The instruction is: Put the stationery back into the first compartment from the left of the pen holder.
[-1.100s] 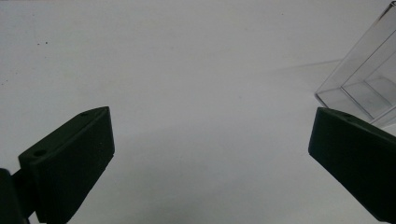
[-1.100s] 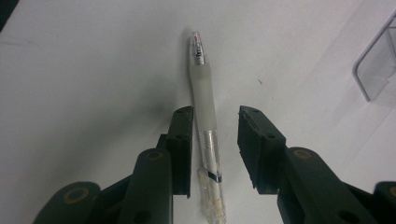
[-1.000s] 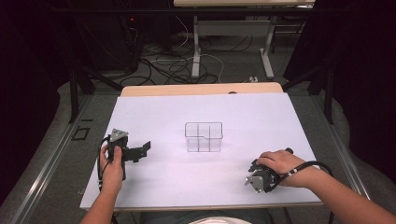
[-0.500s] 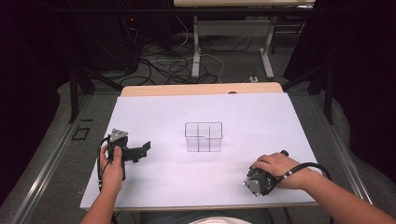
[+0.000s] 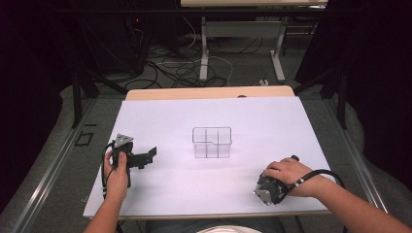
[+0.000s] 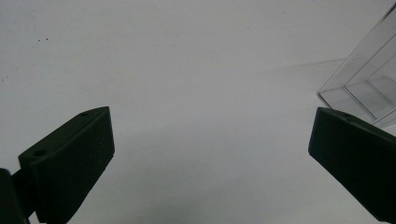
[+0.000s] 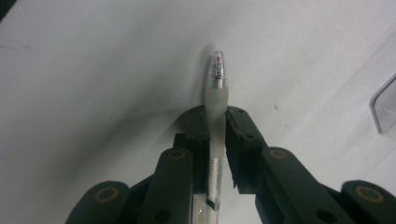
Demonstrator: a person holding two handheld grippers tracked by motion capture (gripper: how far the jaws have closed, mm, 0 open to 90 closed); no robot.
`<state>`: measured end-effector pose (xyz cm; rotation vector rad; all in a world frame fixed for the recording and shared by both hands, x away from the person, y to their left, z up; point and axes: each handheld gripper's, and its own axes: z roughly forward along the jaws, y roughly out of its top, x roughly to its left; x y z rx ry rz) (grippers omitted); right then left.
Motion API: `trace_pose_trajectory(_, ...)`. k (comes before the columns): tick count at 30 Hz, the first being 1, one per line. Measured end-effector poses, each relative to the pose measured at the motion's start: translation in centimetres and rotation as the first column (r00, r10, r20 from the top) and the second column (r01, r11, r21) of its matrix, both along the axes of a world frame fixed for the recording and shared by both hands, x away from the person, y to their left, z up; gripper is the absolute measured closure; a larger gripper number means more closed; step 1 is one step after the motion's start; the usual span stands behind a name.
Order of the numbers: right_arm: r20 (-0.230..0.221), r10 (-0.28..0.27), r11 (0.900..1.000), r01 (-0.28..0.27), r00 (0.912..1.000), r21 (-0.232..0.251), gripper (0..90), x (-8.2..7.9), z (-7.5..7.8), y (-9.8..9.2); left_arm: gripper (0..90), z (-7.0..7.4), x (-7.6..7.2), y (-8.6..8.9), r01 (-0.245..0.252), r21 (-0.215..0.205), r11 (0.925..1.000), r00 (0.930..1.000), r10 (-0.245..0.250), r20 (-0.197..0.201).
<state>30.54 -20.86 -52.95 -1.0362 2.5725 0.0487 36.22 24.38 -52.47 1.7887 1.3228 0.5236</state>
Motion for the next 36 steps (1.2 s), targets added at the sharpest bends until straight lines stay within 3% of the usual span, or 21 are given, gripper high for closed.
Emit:
trace_pose_trajectory(5, 0.024, -0.010, 1.000, 0.010, 0.9997, 0.000, 80.5, -0.1, 0.1, 0.1, 0.4, 0.0, 0.0, 0.0, -0.001, 0.001, 1.0000, 1.0000, 0.001, -0.004)
trace_pose_trajectory(11, 0.053, -0.061, 0.996, 0.057, 0.9967, 0.075, 80.5, 0.2, 0.5, 0.1, 0.4, 0.0, 0.0, 0.0, -0.003, 0.002, 1.0000, 1.0000, 0.003, -0.006)
trace_pose_trajectory(13, 0.077, -0.105, 0.992, 0.099, 0.9915, 0.081, 80.5, 0.2, 1.0, 0.2, 0.4, 0.0, 0.0, 0.0, -0.003, 0.003, 1.0000, 1.0000, 0.003, -0.006)
trace_pose_trajectory(14, 0.046, -0.130, 0.985, 0.124, 0.9904, 0.118, 80.5, 0.3, 0.9, 0.1, 0.4, 0.0, 0.0, 0.0, -0.003, 0.002, 1.0000, 1.0000, 0.003, -0.006)
trace_pose_trajectory(16, 0.054, -0.166, 0.971, 0.154, 0.9846, 0.186, 80.5, 0.5, 1.1, 0.1, 0.4, 0.0, 0.0, 0.0, -0.003, 0.002, 1.0000, 1.0000, 0.003, -0.006)
trace_pose_trajectory(18, 0.026, -0.216, 0.951, 0.205, 0.9759, 0.232, 80.5, 0.7, 1.5, 0.2, 0.4, 0.0, 0.0, 0.0, -0.003, 0.000, 1.0000, 1.0000, 0.003, -0.006)
trace_pose_trajectory(21, 0.014, -0.259, 0.933, 0.246, 0.9657, 0.264, 80.5, 1.0, 2.1, 0.3, 0.4, 0.0, 0.0, 0.0, -0.004, 0.002, 1.0000, 1.0000, 0.004, -0.006)
trace_pose_trajectory(22, 0.032, -0.263, 0.926, 0.243, 0.9644, 0.290, 80.5, 1.1, 2.2, 0.3, 0.4, -0.1, 0.0, 0.0, -0.003, 0.001, 1.0000, 1.0000, 0.003, -0.006)
trace_pose_trajectory(24, 0.024, -0.296, 0.912, 0.275, 0.9549, 0.305, 80.5, 1.2, 2.4, 0.2, 0.4, -0.1, 0.0, 0.0, -0.003, 0.002, 1.0000, 1.0000, 0.003, -0.007)
trace_pose_trajectory(25, 0.022, -0.324, 0.898, 0.300, 0.9459, 0.321, 80.5, 1.2, 2.4, 0.1, 0.4, -0.1, 0.0, 0.0, -0.003, 0.003, 1.0000, 1.0000, 0.003, -0.007)
trace_pose_trajectory(26, 0.035, -0.313, 0.900, 0.285, 0.9491, 0.330, 80.5, 1.4, 2.5, 0.1, 0.4, -0.1, 0.0, 0.0, -0.003, 0.003, 1.0000, 1.0000, 0.003, -0.007)
trace_pose_trajectory(27, 0.036, -0.318, 0.896, 0.287, 0.9475, 0.338, 80.5, 1.5, 2.6, 0.1, 0.4, -0.1, 0.0, 0.0, -0.004, 0.003, 1.0000, 1.0000, 0.004, -0.007)
trace_pose_trajectory(28, 0.058, -0.315, 0.899, 0.278, 0.9473, 0.339, 80.5, 1.6, 2.8, 0.2, 0.4, -0.1, 0.0, 0.0, -0.004, 0.003, 1.0000, 1.0000, 0.004, -0.007)
trace_pose_trajectory(30, 0.067, -0.329, 0.887, 0.284, 0.9420, 0.365, 80.5, 1.8, 2.9, 0.2, 0.4, -0.1, 0.0, 0.0, -0.004, 0.002, 1.0000, 1.0000, 0.004, -0.005)
trace_pose_trajectory(31, 0.097, -0.321, 0.895, 0.268, 0.9420, 0.357, 80.5, 1.9, 3.1, 0.3, 0.4, -0.1, 0.0, 0.0, -0.004, 0.002, 1.0000, 1.0000, 0.004, -0.005)
trace_pose_trajectory(32, 0.103, -0.326, 0.888, 0.267, 0.9398, 0.376, 80.5, 2.0, 3.1, 0.3, 0.4, -0.1, 0.0, 0.0, -0.003, 0.002, 1.0000, 1.0000, 0.003, -0.005)
trace_pose_trajectory(36, 0.138, -0.376, 0.852, 0.284, 0.9162, 0.439, 80.5, 2.2, 3.5, 0.4, 0.4, -0.1, 0.0, 0.0, -0.003, 0.002, 1.0000, 1.0000, 0.003, -0.005)
